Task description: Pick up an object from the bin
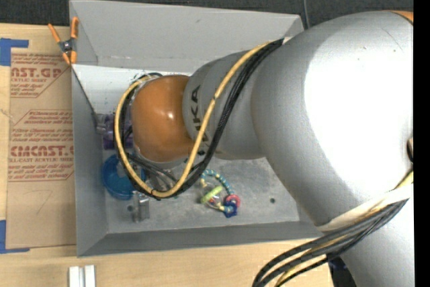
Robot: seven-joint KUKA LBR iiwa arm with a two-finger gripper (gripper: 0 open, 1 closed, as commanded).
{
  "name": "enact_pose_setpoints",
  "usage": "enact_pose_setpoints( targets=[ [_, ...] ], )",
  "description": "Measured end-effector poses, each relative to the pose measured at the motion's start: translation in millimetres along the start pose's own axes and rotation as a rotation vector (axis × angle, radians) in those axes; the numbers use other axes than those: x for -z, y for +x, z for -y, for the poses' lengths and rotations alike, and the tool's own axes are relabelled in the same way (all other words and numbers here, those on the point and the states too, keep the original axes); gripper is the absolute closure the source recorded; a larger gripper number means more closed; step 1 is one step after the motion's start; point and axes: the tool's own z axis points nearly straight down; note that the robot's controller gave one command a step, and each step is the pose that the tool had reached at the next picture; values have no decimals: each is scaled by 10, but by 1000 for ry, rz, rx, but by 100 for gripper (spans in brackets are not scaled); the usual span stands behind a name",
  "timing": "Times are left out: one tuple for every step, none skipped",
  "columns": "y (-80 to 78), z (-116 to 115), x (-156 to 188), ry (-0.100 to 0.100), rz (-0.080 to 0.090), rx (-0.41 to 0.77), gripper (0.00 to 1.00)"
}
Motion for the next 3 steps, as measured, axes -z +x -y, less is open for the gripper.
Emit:
enact_pose_setpoints(
  targets=[
    [144, -19, 16, -3, -14, -327, 100],
    [144, -19, 16, -3, -14, -327, 100],
    [145, -19, 25, -3, -14, -327, 100]
  ],
)
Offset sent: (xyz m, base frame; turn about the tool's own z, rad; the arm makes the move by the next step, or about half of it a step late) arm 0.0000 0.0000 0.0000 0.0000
